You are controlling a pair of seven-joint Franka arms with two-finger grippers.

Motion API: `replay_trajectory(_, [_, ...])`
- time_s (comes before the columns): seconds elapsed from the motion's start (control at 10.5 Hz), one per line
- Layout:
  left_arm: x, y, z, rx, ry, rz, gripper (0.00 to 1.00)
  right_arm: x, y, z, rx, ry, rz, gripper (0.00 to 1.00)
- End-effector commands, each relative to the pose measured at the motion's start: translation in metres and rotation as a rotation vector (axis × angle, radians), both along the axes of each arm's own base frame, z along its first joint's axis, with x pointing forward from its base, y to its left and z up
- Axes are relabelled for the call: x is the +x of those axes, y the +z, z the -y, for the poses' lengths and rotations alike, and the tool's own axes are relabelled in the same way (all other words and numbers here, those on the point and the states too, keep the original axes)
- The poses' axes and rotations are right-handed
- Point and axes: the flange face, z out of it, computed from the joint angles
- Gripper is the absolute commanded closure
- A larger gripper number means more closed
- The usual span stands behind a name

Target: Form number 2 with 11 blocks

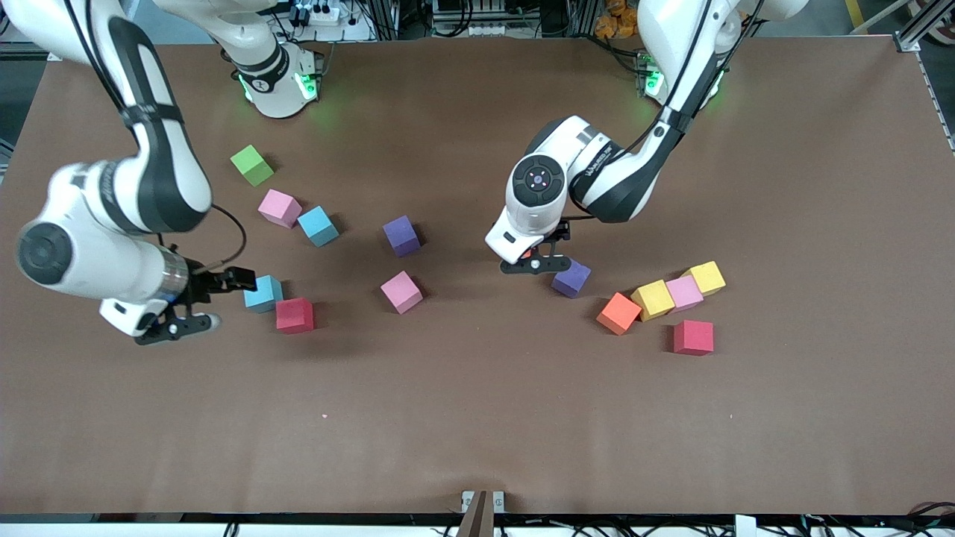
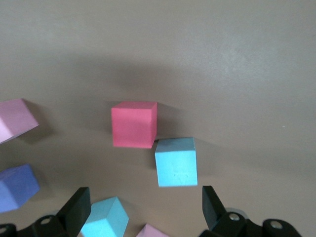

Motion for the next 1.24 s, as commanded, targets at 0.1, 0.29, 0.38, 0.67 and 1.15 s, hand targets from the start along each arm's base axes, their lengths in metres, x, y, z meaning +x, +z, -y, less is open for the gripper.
replay_trajectory(0.1, [-0.024,-0.023,0.002,-0.023,0.015,0.027,0.0,0.009,-0.04,-0.034,-0.012,0.028,0.032,0.0])
replay_trajectory(0.29, [-0.032,-0.038,0.005,-0.032,0.006,0.039,0.0,0.015,-0.063,-0.04,-0.014,0.033,0.062,0.0])
replay_trajectory(0.38, [-0.032,-0.046,0.005,-0.032,0.006,0.038,0.0,0.014,-0.075,-0.049,-0.018,0.048,0.059,0.0])
replay_trajectory(0.67, [-0.033,-0.056,0.005,-0.019,-0.009,0.043,0.0,0.012,-0.107,-0.054,-0.042,0.077,0.048,0.0])
replay_trajectory(1.15, [-0.031,-0.077,0.005,-0.018,-0.039,0.057,0.0,0.003,-0.121,-0.055,-0.079,0.036,0.046,0.0])
